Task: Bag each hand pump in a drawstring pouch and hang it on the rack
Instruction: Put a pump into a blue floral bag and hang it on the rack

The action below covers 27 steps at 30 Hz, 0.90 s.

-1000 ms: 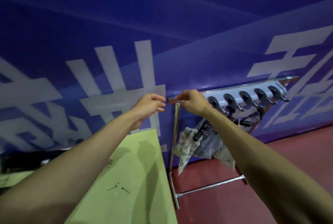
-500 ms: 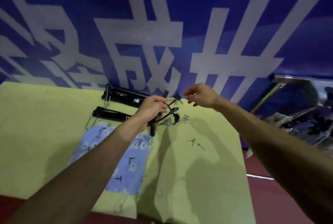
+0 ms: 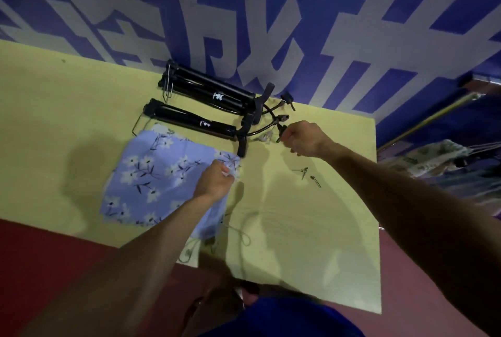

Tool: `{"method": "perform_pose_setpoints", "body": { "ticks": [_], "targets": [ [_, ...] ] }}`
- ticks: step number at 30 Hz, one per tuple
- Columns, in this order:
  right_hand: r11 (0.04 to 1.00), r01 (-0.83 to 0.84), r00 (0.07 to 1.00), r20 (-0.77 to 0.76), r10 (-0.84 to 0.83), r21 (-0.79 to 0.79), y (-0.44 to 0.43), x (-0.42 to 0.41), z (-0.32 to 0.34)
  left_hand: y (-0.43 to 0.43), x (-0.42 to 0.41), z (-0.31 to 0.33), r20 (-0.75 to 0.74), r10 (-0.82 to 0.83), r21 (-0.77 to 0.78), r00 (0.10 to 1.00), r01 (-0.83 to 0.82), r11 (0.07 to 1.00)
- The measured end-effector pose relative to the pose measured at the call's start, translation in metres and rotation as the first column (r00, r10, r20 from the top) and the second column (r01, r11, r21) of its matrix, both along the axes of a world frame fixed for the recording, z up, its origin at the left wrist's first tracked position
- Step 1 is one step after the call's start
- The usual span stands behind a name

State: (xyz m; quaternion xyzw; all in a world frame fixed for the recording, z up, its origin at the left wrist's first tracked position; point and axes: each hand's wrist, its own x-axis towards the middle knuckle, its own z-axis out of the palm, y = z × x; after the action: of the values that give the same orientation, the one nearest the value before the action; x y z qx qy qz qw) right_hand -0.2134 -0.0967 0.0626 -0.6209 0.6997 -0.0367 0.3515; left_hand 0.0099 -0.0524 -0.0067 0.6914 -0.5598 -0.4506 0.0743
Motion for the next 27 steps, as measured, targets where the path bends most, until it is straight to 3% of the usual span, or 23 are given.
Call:
{"method": "perform_pose_setpoints", "body": {
  "ticks": [7,11,15,22,27],
  "targets": [
    [0.992,-0.04,0.973,-0.222,0.066,0.118,0.015,-0.043,-0.078,0.017,0.007,-0.046,0.193,-0.055,0.013,0.98,0.054,0.998],
    [0.99,-0.1,0.943,-0.31,0.125,0.095,0.02,-0.053,-0.105,0.024,-0.001,-0.049,0.269,-0.044,0.019,0.962,0.04,0.999],
    [0.961,-0.266,0.859,-0.435,0.272,0.074,0.014,-0.059,-0.123,0.019,0.004,-0.051,0.208,0.038,-0.004,0.977,-0.038,0.999],
    [0.904,-0.426,0.784,-0.513,0.349,-0.035,0.011,-0.053,-0.136,0.017,0.013,-0.053,0.181,0.099,0.017,0.979,-0.104,0.994],
    [0.866,-0.498,0.708,-0.558,0.433,0.04,0.011,-0.043,-0.134,0.022,0.018,-0.048,0.141,0.211,0.023,0.967,-0.216,0.976]
  ]
}}
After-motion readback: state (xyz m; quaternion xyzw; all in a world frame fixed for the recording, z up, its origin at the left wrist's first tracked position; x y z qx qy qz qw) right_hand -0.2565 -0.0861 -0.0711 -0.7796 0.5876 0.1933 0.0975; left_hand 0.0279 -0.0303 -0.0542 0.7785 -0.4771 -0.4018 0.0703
